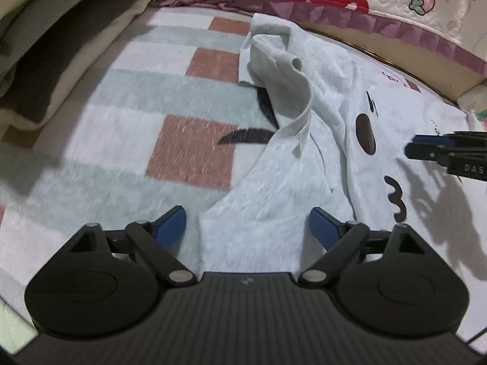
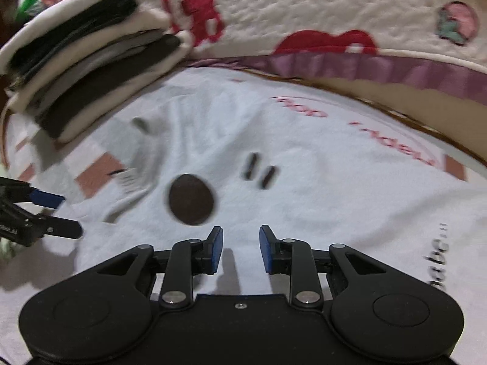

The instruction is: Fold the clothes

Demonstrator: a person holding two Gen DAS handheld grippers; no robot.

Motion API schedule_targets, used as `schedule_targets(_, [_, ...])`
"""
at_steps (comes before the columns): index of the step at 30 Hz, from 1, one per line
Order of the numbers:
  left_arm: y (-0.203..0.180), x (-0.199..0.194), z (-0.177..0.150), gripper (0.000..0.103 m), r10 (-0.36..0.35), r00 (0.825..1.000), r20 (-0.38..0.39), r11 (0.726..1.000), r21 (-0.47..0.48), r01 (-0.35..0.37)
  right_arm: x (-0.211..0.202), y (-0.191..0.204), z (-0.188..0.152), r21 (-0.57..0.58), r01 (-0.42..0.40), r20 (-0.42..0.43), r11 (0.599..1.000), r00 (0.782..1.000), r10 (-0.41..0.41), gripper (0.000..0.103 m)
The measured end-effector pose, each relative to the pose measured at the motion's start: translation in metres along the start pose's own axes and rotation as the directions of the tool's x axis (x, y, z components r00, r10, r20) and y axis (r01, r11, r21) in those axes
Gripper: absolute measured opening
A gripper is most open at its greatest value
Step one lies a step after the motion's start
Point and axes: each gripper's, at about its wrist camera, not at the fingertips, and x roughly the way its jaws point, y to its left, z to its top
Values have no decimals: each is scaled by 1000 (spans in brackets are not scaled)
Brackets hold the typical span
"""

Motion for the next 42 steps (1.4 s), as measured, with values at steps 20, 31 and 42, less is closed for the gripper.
schedule_targets(20, [40,-73,-20,3,260,965,41,952,-179,-249,-19,-55,-44,132,218,-39,967,976,-215,55])
schedule_targets(31, [29,-57,34,44,115,993,32,993,-13,-114,-24,-79,-45,104,259,-41,960,966,-256,65])
schedule_targets(42, [12,63,125,44,-36,995,92,999,18,34,-51,-150,-49,116,402,-74,908,915,-396,65])
